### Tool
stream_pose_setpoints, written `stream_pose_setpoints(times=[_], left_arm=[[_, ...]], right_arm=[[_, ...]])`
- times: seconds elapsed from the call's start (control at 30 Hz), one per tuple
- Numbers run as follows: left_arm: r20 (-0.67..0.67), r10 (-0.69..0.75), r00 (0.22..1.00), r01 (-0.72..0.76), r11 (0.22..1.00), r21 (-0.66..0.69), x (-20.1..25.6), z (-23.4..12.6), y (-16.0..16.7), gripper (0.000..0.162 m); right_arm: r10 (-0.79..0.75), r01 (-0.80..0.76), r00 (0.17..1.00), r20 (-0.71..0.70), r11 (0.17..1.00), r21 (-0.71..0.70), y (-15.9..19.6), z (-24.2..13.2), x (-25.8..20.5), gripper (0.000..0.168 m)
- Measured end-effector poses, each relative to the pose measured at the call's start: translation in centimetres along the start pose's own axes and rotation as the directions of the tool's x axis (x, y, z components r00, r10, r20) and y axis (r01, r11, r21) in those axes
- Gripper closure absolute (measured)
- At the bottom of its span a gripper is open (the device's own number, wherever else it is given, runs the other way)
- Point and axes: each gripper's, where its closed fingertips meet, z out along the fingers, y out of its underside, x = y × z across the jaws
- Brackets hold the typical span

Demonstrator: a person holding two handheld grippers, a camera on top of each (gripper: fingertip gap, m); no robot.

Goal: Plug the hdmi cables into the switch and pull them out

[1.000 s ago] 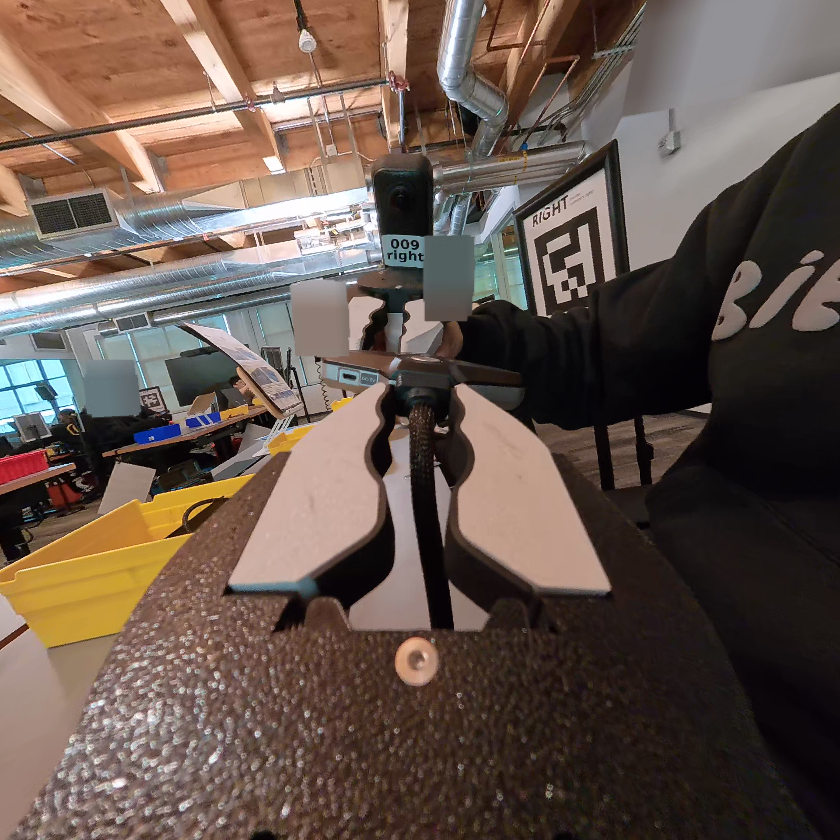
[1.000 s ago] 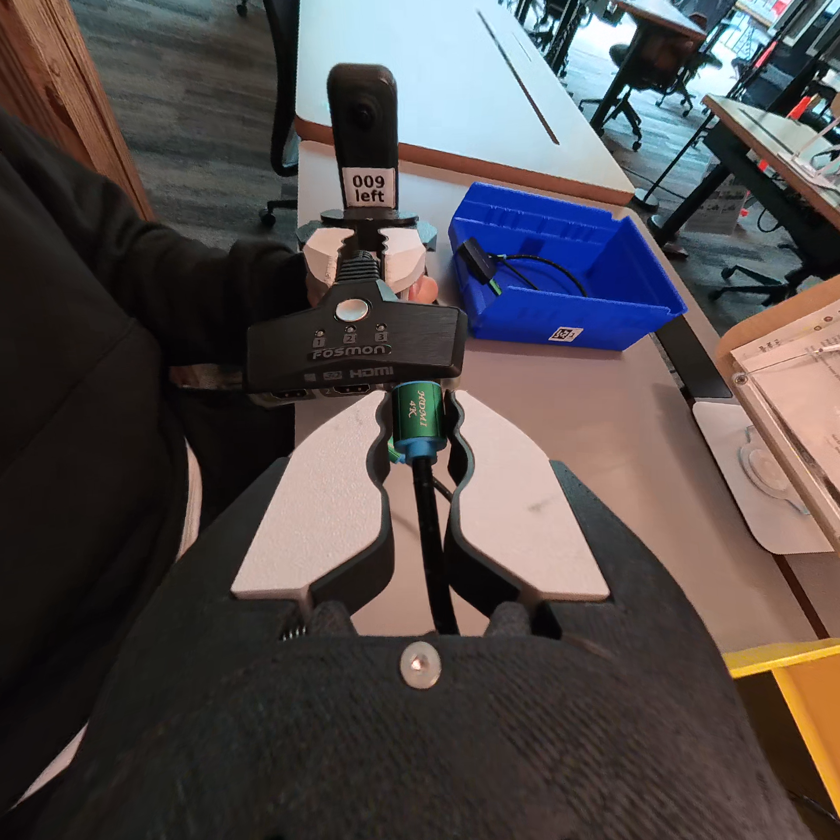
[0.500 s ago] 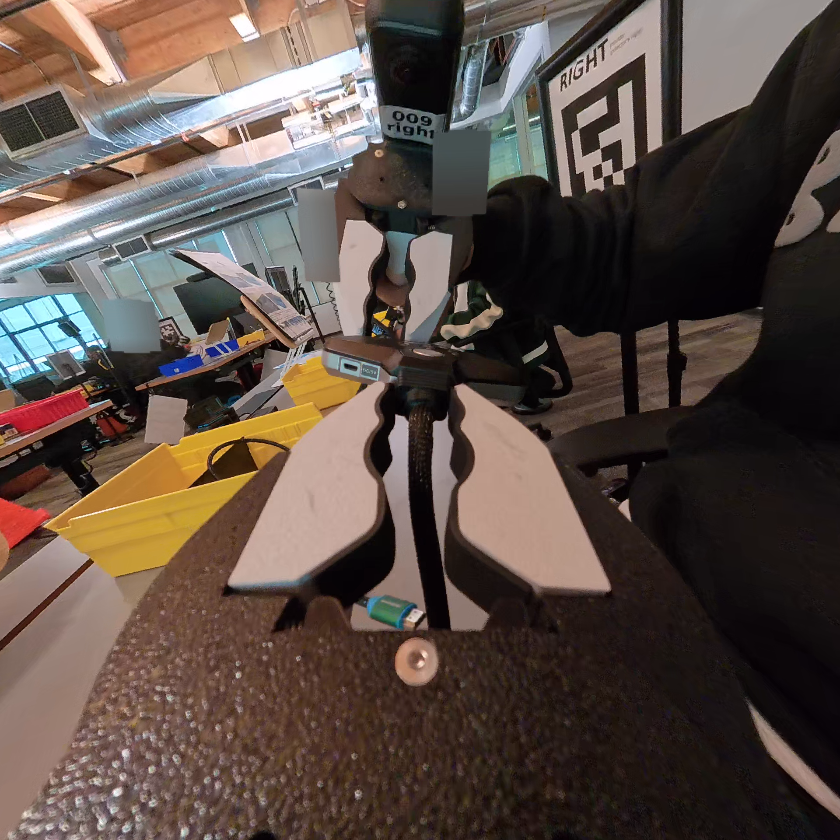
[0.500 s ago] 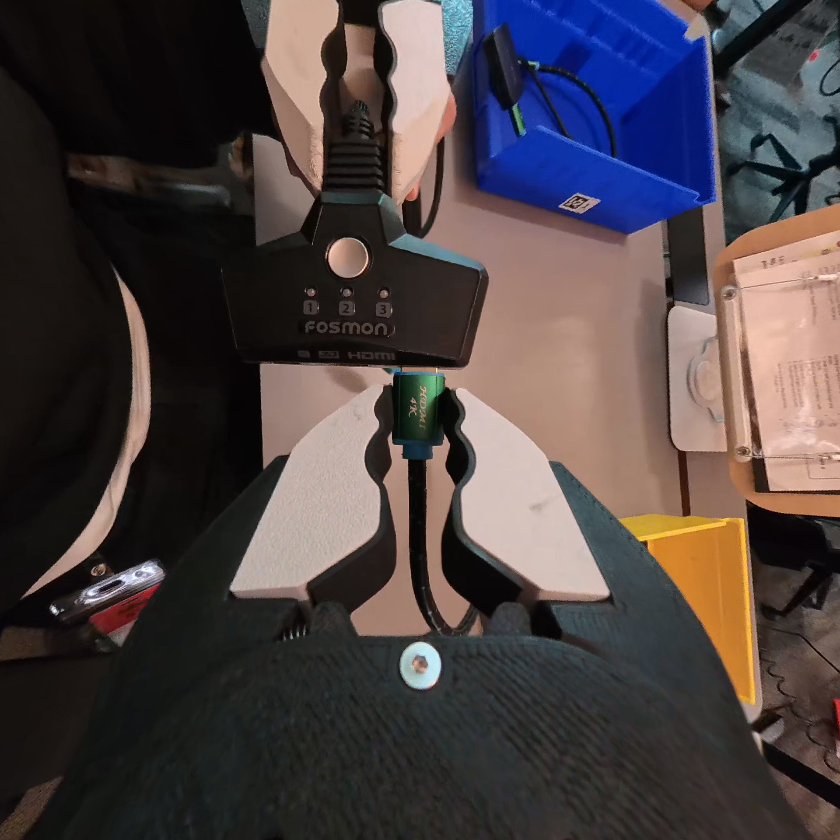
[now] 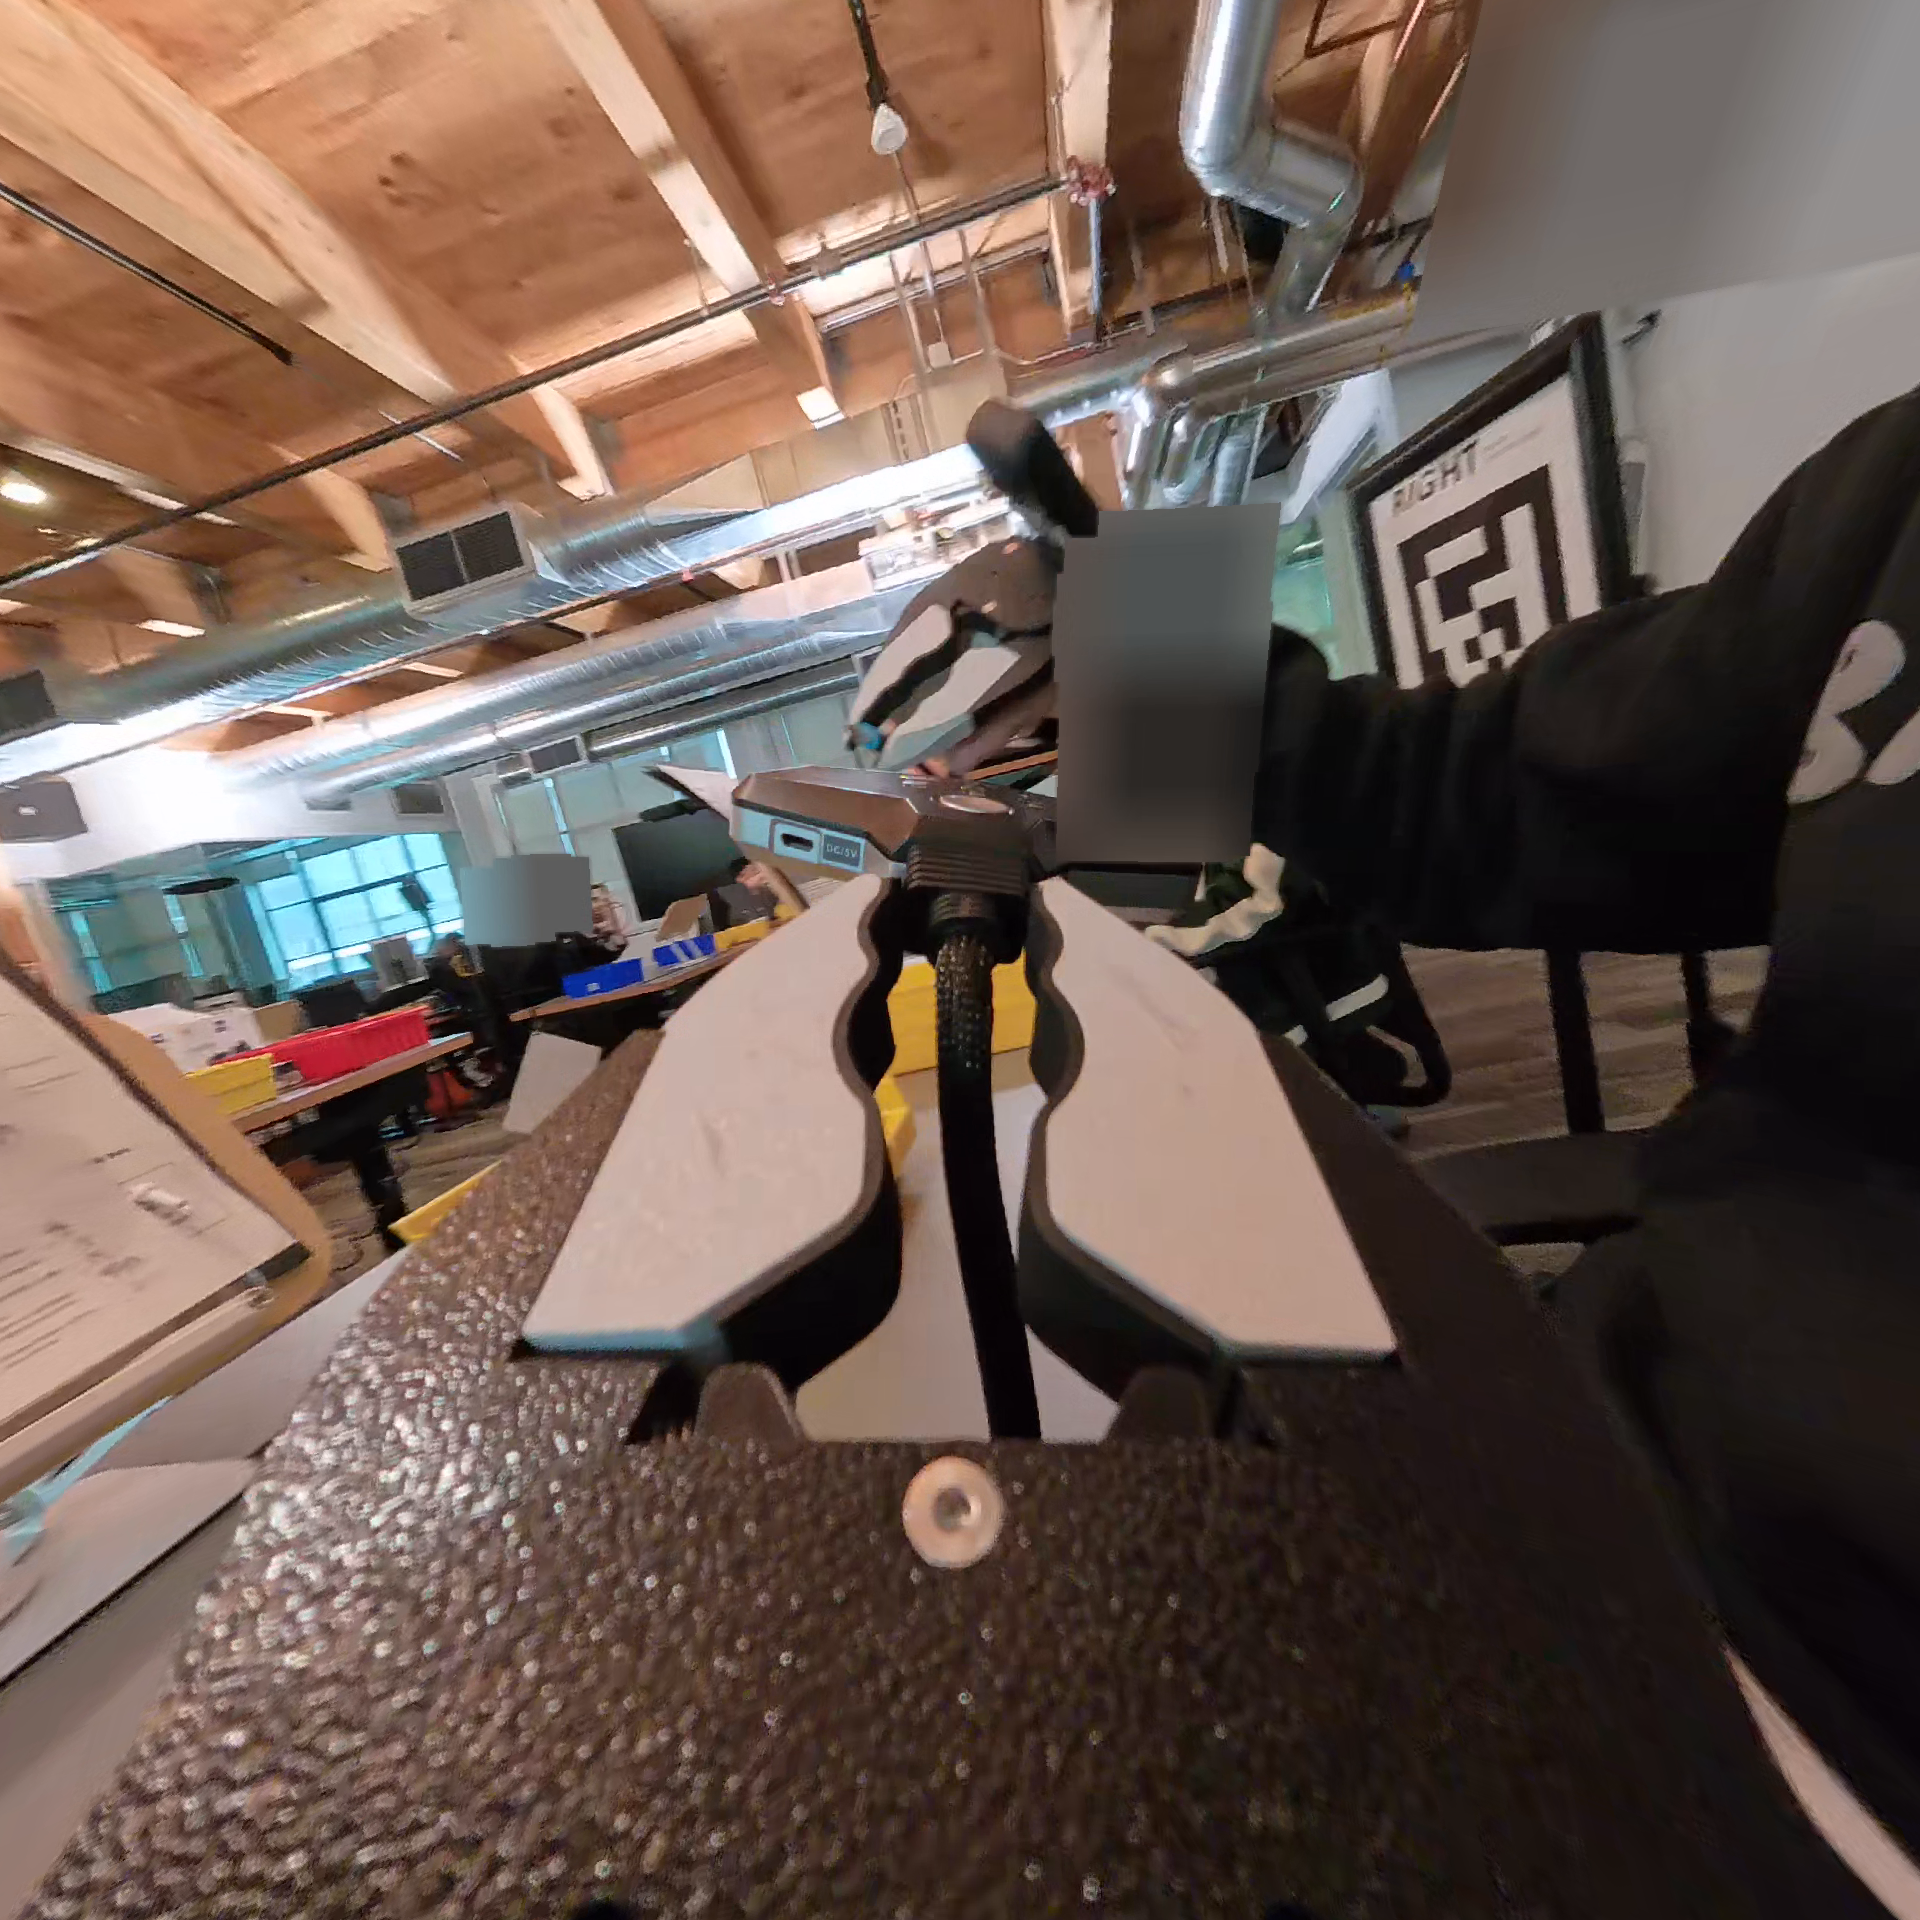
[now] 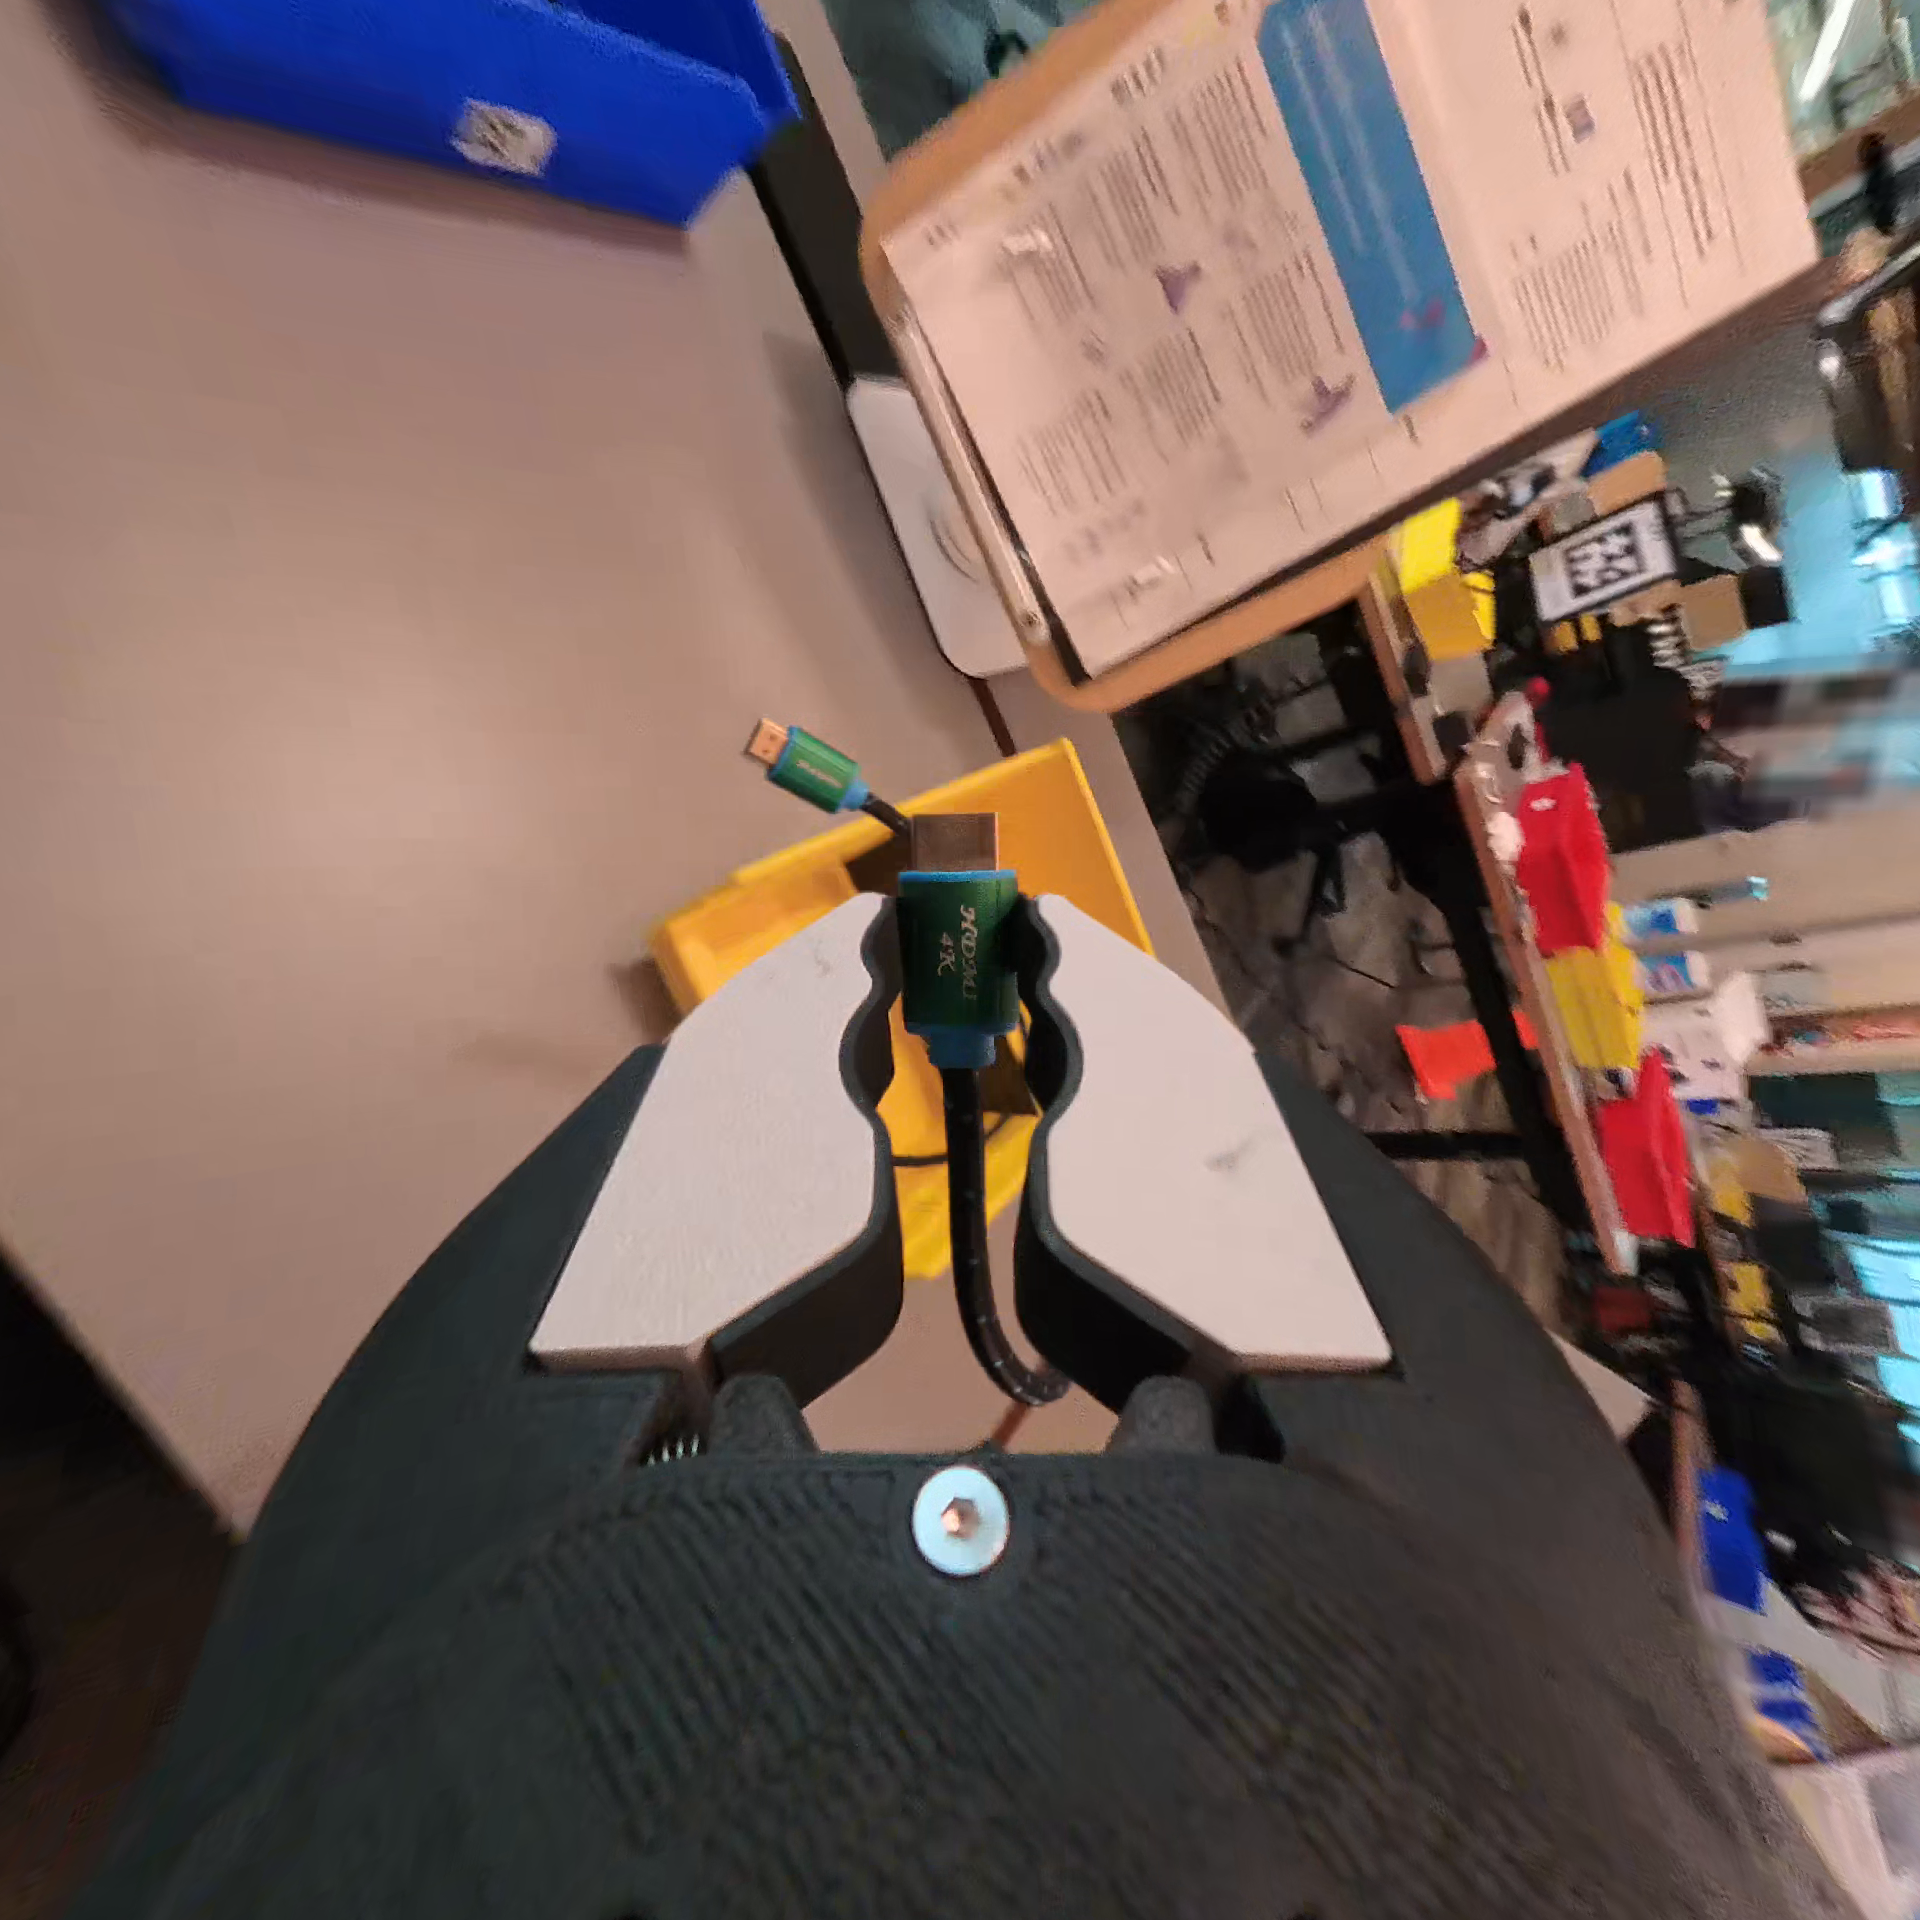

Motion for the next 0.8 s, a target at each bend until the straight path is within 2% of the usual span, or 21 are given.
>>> stream_pose_setpoints(times=[0.13, 0.3, 0.4, 0.6, 0.8], left_arm=[[-0.032, -0.028, 0.999, 0.028, 1.0, -0.01, 0.3, 0.6, 0.8, 0.14], [-0.047, -0.04, 0.998, 0.04, 0.999, -0.017, 0.5, 0.8, 1.3, 0.14], [-0.051, -0.061, 0.997, 0.06, 0.998, -0.009, 0.4, 0.8, 1.5, 0.14], [-0.053, -0.088, 0.995, 0.087, 0.996, -0.017, 0.1, 0.7, 2.2, 0.14], [-0.051, -0.102, 0.993, 0.101, 0.995, -0.023, 0.0, 0.9, 2.8, 0.14]], right_arm=[[-0.057, 0.051, 0.995, -0.08, 0.996, -0.071, 4.1, 3.3, 1.7, 0.147], [0.04, -0.041, 0.999, -0.014, 0.999, -0.03, 7.6, 8.7, 0.4, 0.147], [0.067, -0.071, 0.997, 0.044, 0.992, 0.103, 7.3, 10.9, -0.9, 0.146], [0.044, -0.041, 0.999, -0.005, 0.959, 0.281, 5.2, 12.6, -1.0, 0.147], [0.073, -0.08, 0.99, 0.121, 0.995, 0.056, 11.7, 16.4, -3.9, 0.147]])
